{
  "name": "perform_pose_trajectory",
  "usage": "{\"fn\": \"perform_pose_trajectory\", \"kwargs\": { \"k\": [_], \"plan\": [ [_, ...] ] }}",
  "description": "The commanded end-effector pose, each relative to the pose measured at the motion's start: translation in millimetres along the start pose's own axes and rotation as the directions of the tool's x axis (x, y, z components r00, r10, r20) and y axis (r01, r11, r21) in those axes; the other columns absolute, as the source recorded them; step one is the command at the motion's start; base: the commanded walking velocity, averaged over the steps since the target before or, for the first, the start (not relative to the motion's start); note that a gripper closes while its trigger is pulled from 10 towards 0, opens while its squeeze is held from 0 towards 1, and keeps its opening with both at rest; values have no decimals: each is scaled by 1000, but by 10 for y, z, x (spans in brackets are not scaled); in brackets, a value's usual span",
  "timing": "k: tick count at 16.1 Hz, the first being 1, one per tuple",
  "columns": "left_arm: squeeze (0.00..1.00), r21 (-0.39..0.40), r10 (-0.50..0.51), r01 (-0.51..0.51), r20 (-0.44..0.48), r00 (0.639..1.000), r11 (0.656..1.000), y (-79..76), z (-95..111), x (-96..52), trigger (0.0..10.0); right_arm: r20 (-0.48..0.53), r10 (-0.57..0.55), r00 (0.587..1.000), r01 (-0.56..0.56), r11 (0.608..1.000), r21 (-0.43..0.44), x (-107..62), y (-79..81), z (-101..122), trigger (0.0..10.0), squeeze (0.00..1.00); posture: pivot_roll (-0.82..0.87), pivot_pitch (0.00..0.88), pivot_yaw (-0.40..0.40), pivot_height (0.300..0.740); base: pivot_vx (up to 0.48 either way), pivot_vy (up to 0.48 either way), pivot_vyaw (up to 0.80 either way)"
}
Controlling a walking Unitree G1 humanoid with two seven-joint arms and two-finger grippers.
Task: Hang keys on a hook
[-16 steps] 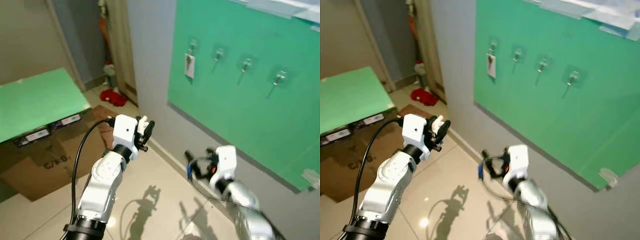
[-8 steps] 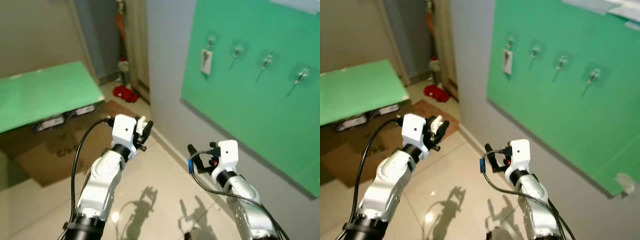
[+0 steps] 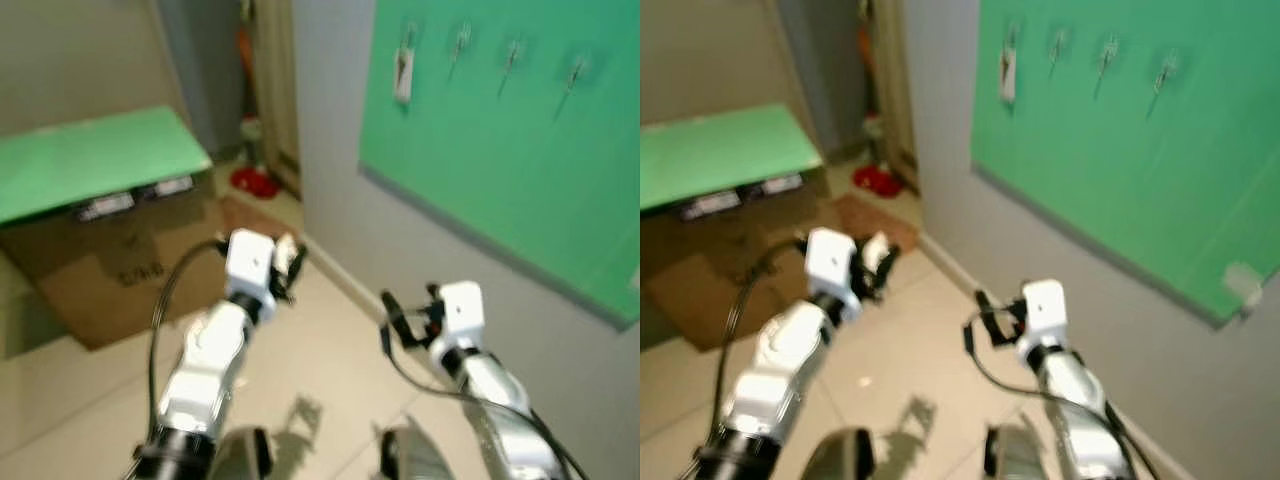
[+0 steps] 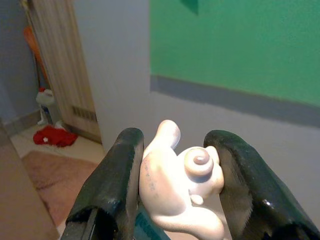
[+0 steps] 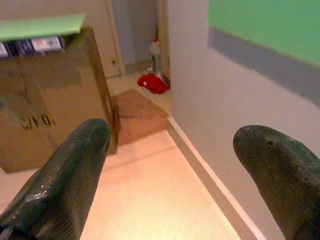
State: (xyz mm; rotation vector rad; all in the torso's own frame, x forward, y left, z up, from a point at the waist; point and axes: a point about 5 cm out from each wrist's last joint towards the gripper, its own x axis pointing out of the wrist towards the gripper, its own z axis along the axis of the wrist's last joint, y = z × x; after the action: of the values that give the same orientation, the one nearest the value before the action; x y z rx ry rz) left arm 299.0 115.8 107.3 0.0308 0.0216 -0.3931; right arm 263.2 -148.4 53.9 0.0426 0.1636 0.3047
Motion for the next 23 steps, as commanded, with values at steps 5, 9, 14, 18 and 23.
{"fn": "perform_pose_trajectory", "kwargs": {
  "k": [5, 9, 14, 18, 23],
  "plan": [
    [0, 12, 4, -4, 20, 1000, 1000, 26, 57, 32, 0, 10, 35, 999, -35, 998, 43, 8, 83, 3, 10000, 0, -134, 0, 31, 655, 0, 0, 0],
    [0, 30, 3, -3, 25, 1000, 1000, 45, 73, 44, 0, 7, 28, 1000, -29, 999, 46, 8, 76, -3, 10000, 0, -131, 0, 36, 699, 0, 0, 0],
    [0, 36, 1, -2, 28, 1000, 999, 59, 81, 59, 0, 21, -5, 1000, 4, 1000, 4, 21, 59, 12, 10000, 0, -132, 0, 41, 704, 0, 0, 0],
    [0, 37, -4, 3, 27, 1000, 999, 57, 80, 61, 0, 28, 0, 1000, -1, 999, 49, 3, 64, 25, 10000, 0, -138, 0, 46, 733, 0, 0, 0],
    [0, 57, -18, 17, 19, 1000, 998, 36, 66, 55, 0, 25, -2, 1000, 1, 999, 44, -21, 38, 17, 10000, 0, -139, 0, 45, 740, 0, 0, 0]
  ]
}}
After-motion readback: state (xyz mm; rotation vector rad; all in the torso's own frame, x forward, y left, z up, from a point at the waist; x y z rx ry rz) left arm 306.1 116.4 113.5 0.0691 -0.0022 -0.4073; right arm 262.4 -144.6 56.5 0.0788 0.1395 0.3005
